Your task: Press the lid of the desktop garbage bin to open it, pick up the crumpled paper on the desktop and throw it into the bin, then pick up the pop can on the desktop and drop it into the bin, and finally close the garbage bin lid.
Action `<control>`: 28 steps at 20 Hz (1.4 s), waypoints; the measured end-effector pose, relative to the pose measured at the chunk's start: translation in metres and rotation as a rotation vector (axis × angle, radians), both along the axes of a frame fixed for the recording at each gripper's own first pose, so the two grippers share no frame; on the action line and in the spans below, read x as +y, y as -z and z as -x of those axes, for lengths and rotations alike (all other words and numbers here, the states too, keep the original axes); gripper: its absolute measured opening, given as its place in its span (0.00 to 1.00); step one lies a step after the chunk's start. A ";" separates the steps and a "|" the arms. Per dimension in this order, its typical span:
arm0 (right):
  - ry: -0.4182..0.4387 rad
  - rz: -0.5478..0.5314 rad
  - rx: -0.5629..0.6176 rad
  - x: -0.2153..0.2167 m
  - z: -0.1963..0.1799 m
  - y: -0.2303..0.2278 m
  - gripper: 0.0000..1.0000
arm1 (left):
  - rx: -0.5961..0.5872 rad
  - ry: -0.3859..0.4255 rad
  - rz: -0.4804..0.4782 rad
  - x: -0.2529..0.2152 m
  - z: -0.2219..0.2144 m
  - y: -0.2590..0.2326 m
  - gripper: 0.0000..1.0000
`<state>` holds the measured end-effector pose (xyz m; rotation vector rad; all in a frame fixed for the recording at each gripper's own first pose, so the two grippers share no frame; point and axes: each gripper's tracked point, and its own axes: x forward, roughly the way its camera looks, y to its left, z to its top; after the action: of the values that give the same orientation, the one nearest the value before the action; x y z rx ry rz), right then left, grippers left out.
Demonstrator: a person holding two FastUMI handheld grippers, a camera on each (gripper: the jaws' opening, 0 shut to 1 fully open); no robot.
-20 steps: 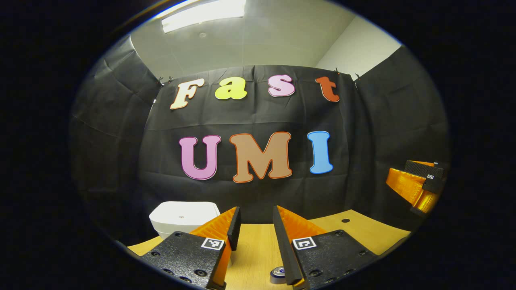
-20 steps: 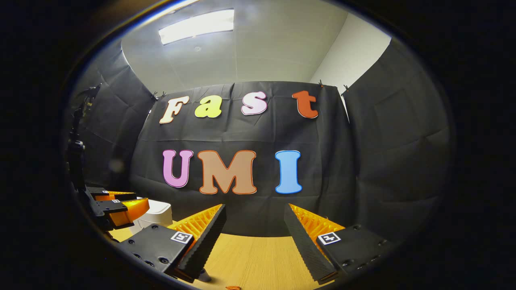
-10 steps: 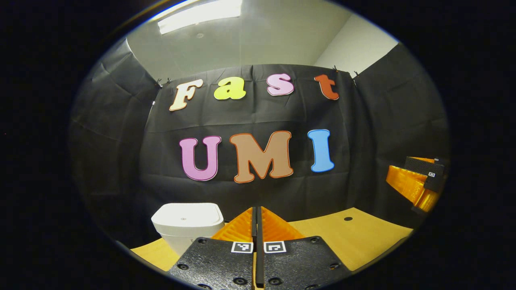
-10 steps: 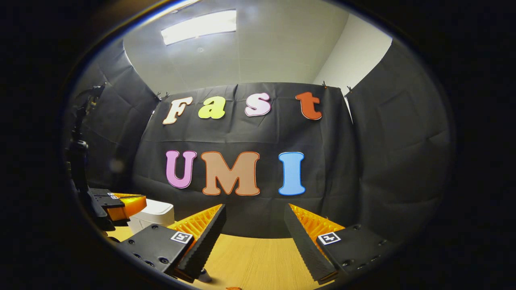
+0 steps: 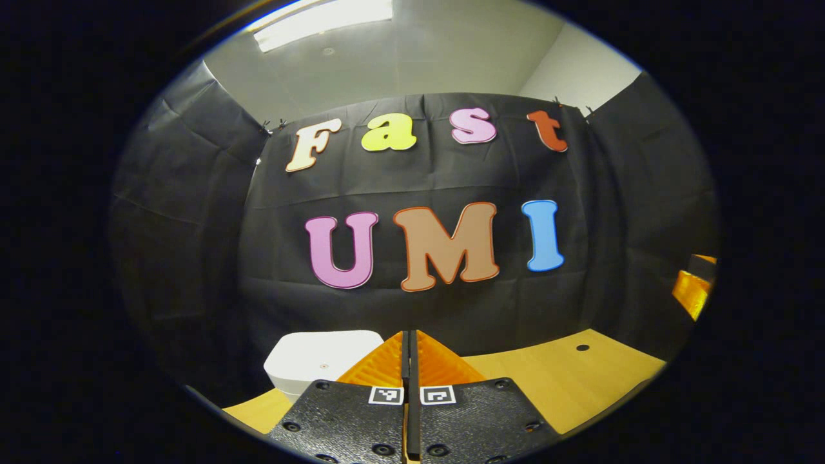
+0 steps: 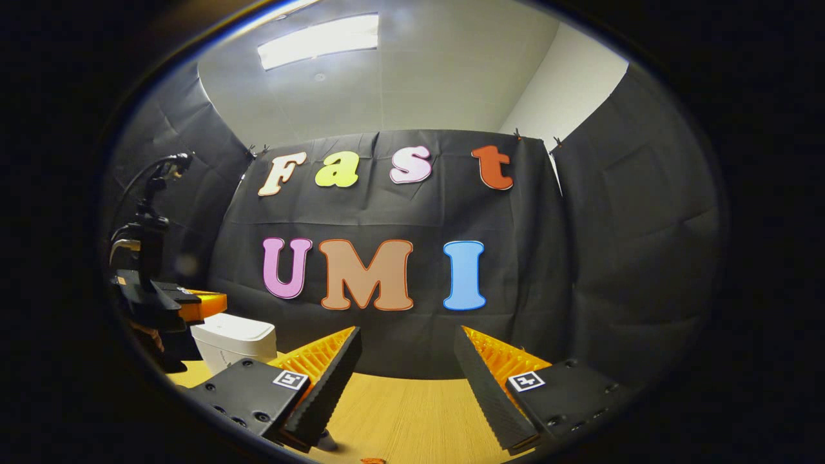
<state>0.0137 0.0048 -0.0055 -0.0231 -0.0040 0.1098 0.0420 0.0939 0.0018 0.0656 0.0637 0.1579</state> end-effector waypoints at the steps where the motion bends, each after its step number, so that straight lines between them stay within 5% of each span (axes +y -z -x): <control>1: 0.002 0.002 0.002 0.001 0.000 0.000 0.96 | 0.009 -0.020 0.005 0.012 -0.004 0.002 0.00; 9: 0.025 0.021 0.029 0.003 0.000 0.009 0.96 | 0.122 -0.169 0.012 0.096 -0.034 0.049 0.00; 15: 0.019 0.044 0.043 0.010 -0.002 0.014 0.96 | 0.267 -0.213 0.063 0.117 -0.032 0.106 0.00; 28: -0.074 -0.001 0.040 0.038 -0.005 0.010 0.96 | 0.087 -0.150 0.151 0.096 -0.020 0.060 0.00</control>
<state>0.0187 0.0429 -0.0156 -0.0202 0.0354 0.1839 0.0616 0.1894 -0.0583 -0.0838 0.1675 0.2997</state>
